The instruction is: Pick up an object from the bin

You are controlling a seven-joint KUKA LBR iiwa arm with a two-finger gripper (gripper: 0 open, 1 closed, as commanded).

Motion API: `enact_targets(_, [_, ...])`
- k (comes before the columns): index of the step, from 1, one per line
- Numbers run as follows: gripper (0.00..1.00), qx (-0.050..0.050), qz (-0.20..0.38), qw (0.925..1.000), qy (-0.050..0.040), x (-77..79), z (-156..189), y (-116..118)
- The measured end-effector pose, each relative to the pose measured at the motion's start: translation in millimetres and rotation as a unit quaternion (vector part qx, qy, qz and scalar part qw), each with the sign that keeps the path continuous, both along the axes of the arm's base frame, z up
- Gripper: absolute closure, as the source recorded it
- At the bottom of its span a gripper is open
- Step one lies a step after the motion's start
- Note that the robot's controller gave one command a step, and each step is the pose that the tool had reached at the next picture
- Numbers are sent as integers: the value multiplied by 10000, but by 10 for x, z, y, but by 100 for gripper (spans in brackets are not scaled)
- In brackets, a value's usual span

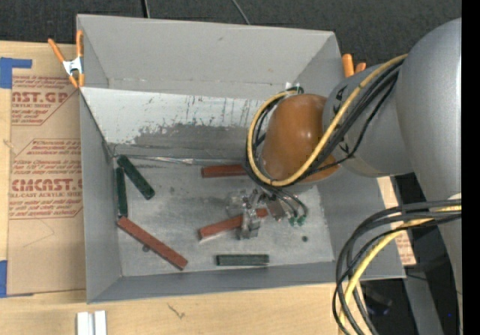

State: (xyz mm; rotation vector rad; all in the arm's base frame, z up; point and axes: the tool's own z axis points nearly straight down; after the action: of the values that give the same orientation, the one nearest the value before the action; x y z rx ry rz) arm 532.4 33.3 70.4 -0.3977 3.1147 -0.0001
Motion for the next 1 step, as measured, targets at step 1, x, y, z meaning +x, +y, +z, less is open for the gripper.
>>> enact_targets(1, [100,0,1,10000,0,0,0,0])
